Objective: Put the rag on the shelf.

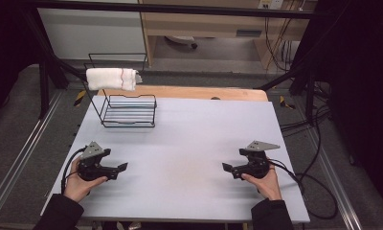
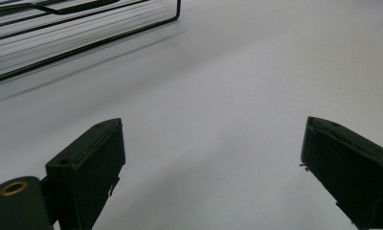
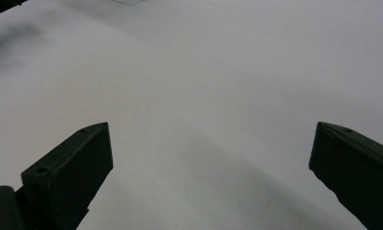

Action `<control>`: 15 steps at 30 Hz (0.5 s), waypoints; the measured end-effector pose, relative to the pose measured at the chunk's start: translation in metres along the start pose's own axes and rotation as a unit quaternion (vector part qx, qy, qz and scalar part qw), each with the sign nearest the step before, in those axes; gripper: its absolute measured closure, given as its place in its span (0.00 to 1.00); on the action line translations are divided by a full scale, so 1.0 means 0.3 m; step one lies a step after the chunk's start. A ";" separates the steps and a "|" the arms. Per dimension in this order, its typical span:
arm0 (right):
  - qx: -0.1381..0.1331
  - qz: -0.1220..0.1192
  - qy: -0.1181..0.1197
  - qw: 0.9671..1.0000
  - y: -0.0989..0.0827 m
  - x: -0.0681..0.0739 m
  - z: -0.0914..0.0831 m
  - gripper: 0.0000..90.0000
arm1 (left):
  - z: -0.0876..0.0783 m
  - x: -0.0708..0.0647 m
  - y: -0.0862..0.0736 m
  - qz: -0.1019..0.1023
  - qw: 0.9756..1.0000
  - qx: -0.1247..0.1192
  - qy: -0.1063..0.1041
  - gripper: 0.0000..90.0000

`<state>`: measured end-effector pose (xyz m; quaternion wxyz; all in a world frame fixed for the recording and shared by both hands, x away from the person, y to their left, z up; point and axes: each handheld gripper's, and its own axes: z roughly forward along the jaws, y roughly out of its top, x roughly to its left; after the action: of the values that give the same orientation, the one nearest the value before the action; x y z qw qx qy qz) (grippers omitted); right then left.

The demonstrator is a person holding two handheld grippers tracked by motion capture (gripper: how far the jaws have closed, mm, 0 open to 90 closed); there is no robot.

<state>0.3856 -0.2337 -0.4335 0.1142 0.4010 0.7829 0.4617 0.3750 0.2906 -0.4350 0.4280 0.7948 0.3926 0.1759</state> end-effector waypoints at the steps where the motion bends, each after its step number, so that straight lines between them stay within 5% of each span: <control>1: 0.000 0.002 0.000 1.000 -0.008 -0.007 -0.010 0.02 | 0.001 -0.001 0.000 0.001 1.000 0.001 -0.001 0.09; 10: 0.003 0.023 -0.009 1.000 -0.070 -0.043 -0.053 0.02 | 0.002 -0.003 -0.001 0.002 1.000 0.001 -0.006 0.09; 15: 0.009 0.013 -0.011 1.000 -0.076 -0.042 -0.048 0.01 | 0.002 -0.008 -0.002 0.000 1.000 0.001 -0.010 0.09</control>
<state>0.3740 -0.2576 -0.4466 0.1128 0.4175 0.7804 0.4515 0.3737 0.2887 -0.4359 0.4309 0.7972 0.3884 0.1673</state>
